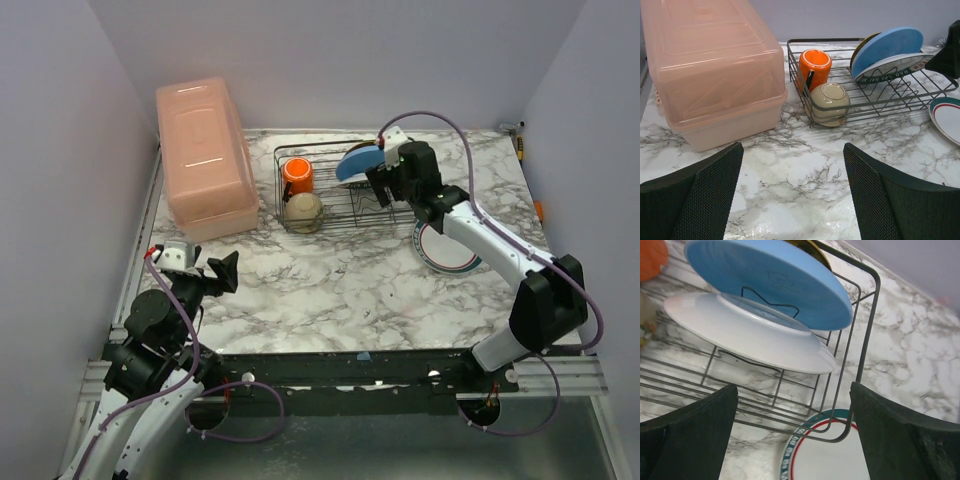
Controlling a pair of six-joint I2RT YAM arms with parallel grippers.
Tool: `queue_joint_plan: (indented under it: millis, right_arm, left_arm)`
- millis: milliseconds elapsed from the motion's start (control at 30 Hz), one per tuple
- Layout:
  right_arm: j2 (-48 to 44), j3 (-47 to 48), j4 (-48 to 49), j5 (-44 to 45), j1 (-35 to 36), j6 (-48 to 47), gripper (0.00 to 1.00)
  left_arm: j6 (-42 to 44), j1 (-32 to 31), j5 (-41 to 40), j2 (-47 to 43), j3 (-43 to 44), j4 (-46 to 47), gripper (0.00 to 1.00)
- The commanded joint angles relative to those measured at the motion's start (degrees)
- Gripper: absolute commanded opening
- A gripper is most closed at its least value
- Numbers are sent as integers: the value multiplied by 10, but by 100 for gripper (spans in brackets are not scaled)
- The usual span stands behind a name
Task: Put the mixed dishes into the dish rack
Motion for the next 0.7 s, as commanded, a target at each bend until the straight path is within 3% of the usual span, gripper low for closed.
queue_joint_plan:
  millis: [0, 200, 433, 600, 667]
  right_arm:
    - [52, 26, -15, 62, 35, -200, 95]
    - [120, 51, 44, 78, 43, -267, 85]
    - [188, 111, 46, 99, 48, -323, 75]
    - [204, 122, 74, 138, 48, -357, 55]
    - [202, 122, 102, 164, 48, -369, 52]
  left_arm:
    - [3, -3, 16, -1, -6, 8, 82]
    - [5, -3, 11, -1, -8, 10, 82]
    - [4, -4, 11, 0, -8, 10, 82]
    - [6, -4, 7, -1, -9, 11, 82]
    - [6, -4, 8, 0, -10, 11, 82]
